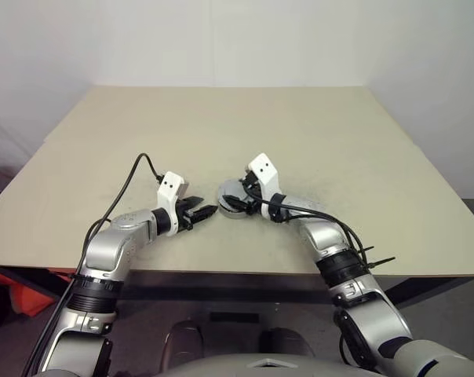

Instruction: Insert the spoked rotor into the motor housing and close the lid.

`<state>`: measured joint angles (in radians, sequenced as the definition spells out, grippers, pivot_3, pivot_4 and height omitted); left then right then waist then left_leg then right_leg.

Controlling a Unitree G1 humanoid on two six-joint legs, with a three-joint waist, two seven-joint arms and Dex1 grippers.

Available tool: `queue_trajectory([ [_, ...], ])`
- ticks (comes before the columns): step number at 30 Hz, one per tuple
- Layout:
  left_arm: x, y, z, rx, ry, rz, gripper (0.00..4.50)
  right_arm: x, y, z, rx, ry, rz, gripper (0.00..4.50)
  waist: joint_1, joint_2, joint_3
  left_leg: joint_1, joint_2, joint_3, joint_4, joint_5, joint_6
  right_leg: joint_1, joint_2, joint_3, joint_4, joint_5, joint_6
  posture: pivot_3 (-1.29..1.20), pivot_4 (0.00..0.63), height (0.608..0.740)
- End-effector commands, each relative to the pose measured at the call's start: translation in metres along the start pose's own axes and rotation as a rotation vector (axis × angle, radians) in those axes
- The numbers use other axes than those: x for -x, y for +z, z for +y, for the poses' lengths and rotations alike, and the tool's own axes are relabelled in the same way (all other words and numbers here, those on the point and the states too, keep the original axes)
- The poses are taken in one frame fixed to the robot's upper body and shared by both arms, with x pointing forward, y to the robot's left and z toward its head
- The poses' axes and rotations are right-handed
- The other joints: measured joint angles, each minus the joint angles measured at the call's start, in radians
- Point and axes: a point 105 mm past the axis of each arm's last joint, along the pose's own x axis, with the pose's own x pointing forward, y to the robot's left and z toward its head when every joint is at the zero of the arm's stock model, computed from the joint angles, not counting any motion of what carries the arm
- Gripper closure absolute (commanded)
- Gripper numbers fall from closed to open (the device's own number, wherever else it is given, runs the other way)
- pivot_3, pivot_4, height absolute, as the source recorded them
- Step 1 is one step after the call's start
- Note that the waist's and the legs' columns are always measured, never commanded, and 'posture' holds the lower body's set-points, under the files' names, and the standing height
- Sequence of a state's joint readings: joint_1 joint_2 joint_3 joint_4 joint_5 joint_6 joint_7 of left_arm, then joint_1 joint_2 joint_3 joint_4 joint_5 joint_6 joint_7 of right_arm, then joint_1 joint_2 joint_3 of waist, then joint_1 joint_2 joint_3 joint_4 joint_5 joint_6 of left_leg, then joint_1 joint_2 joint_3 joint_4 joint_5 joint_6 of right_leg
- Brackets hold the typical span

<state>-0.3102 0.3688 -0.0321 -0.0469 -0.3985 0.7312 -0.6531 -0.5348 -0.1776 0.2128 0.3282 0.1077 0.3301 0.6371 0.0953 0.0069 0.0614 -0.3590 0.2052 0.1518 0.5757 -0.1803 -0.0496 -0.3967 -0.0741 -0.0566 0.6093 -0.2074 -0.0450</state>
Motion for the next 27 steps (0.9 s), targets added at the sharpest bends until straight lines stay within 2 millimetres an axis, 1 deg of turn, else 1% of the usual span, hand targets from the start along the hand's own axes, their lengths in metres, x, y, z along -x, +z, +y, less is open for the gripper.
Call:
queue_trajectory([
  [1, 0.003, 0.012, 0.0, -0.029, 0.001, -0.034, 1.5, 0.006, 0.025, -0.011, -0.001, -0.011, -0.066, 1.38, 0.0, 0.0, 0.0, 0.0, 0.0, 0.0, 0.0, 0.0, 0.0, 0.0, 0.0, 0.0, 0.0, 0.0, 0.0, 0.0, 0.0, 0.74],
  [3, 0.003, 0.012, 0.0, -0.029, 0.001, -0.034, 1.5, 0.008, 0.031, -0.012, -0.025, 0.002, -0.084, 1.38, 0.001, 0.0, 0.0, 0.0, 0.0, 0.0, 0.0, 0.0, 0.0, 0.0, 0.0, 0.0, 0.0, 0.0, 0.0, 0.0, 0.0, 0.74],
  [5, 0.003, 0.012, 0.0, -0.029, 0.0, -0.033, 1.5, 0.008, 0.033, -0.011, -0.029, 0.012, -0.085, 1.38, 0.001, 0.0, 0.0, -0.001, 0.0, 0.0, 0.0, 0.0, 0.0, 0.0, 0.0, 0.0, 0.0, 0.0, 0.0, 0.0, 0.0, 0.74],
  [13, 0.003, 0.012, 0.001, -0.03, 0.004, -0.033, 1.5, 0.008, 0.009, -0.003, -0.005, 0.047, -0.012, 1.38, 0.001, 0.0, 0.0, -0.001, 0.0, 0.0, 0.0, 0.0, 0.0, -0.001, 0.0, 0.0, 0.0, 0.0, 0.0, 0.0, 0.0, 0.74],
  [20, 0.004, 0.012, 0.002, -0.031, 0.009, -0.032, 1.5, 0.014, 0.009, -0.005, 0.002, 0.071, -0.018, 1.38, 0.001, 0.0, 0.0, -0.001, 0.0, 0.0, 0.0, 0.0, 0.0, 0.0, 0.0, 0.0, 0.0, 0.0, 0.0, 0.0, 0.0, 0.74],
  [27, 0.003, 0.013, 0.002, -0.032, 0.011, -0.035, 1.5, 0.011, 0.002, -0.006, 0.02, 0.054, 0.007, 1.38, 0.001, 0.0, 0.0, -0.001, 0.0, 0.0, 0.0, 0.0, 0.0, 0.0, 0.0, 0.0, 0.0, 0.0, 0.0, 0.0, 0.0, 0.74],
])
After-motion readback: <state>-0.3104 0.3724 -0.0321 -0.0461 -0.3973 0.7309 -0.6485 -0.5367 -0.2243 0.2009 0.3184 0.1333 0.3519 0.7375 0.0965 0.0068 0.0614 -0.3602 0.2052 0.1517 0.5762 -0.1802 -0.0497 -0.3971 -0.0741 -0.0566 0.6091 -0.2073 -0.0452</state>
